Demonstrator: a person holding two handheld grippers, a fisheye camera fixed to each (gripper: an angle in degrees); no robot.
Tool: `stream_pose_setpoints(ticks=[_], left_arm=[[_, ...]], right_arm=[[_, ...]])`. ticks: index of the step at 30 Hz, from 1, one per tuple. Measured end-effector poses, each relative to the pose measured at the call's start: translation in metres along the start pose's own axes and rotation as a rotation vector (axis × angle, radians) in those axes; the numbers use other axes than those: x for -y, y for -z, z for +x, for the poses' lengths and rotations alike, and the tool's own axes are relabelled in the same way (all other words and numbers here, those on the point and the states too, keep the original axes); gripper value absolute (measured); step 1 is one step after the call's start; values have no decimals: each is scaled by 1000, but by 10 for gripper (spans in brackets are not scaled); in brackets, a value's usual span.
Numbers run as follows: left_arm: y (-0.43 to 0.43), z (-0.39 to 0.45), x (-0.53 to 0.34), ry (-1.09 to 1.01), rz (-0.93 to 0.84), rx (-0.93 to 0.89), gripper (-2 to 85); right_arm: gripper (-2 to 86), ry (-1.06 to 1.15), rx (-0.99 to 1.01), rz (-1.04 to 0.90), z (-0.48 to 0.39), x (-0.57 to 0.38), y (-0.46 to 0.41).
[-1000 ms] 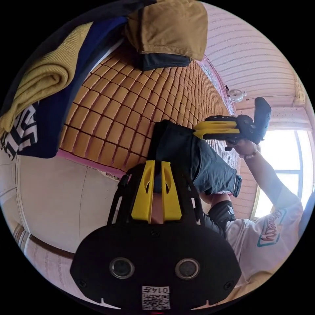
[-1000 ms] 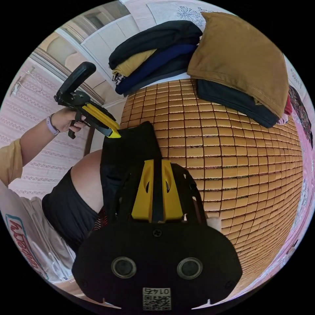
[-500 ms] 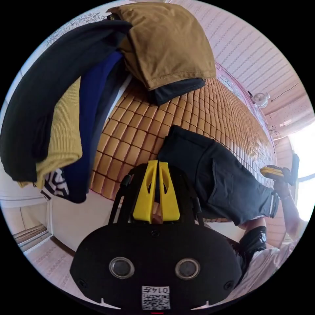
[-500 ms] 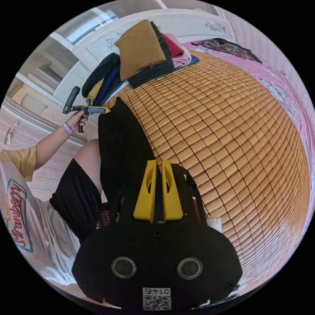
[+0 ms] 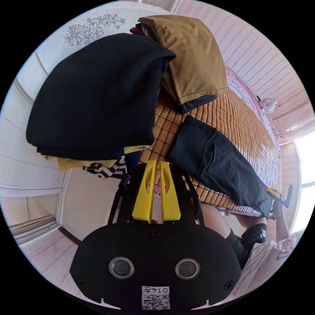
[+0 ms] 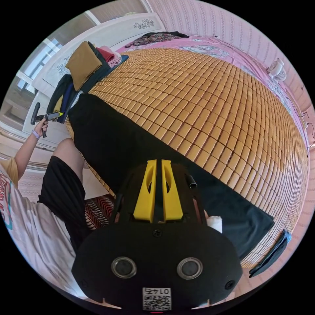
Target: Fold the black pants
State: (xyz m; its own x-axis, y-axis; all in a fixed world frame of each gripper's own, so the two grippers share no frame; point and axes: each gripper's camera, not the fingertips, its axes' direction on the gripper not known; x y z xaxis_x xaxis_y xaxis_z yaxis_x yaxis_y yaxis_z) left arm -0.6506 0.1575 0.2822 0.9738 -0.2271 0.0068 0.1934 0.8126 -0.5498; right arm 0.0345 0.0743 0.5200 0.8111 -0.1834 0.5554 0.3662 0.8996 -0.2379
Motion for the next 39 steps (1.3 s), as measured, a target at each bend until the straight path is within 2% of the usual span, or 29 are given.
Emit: stream_pose_setpoints(ticks=[3, 6, 9, 11, 12, 14, 16, 20, 27, 32, 39], left_arm=[[32, 38, -22, -111, 76, -37, -8], [43, 112, -39, -316, 105, -167, -9], [22, 212, -58, -570, 5, -304, -10], [-3, 301, -85, -829, -47, -355, -10], [-10, 321, -92, -873, -43, -360, -10], [-35, 396, -115, -995, -68, -383, -10], [-47, 441, -128, -1036, -79, -411, -10], [-71, 501, -149, -1115, -124, -219, -10], [-85, 515, -156, -996, -197, -337, -10], [-82, 549, -177, -1100, -216, -235, -10], [-83, 574, -188, -1085, -236, -219, -10]], right_arm=[[14, 78, 0, -12, -19, 15, 0], [13, 172, 5, -34, -40, 32, 3], [9, 269, -69, -42, -57, 52, 7], [6, 329, -118, -113, -64, 67, 2], [3, 363, -138, -216, -67, 76, -8], [-2, 385, -131, -250, -69, 86, -3], [-6, 393, -125, -331, -72, 99, 1], [-8, 418, -153, -396, -79, 108, 9], [-8, 479, -258, -392, -95, 96, 35], [-7, 461, -236, -403, -87, 89, 59], [-7, 405, -254, -395, -75, 66, 98]])
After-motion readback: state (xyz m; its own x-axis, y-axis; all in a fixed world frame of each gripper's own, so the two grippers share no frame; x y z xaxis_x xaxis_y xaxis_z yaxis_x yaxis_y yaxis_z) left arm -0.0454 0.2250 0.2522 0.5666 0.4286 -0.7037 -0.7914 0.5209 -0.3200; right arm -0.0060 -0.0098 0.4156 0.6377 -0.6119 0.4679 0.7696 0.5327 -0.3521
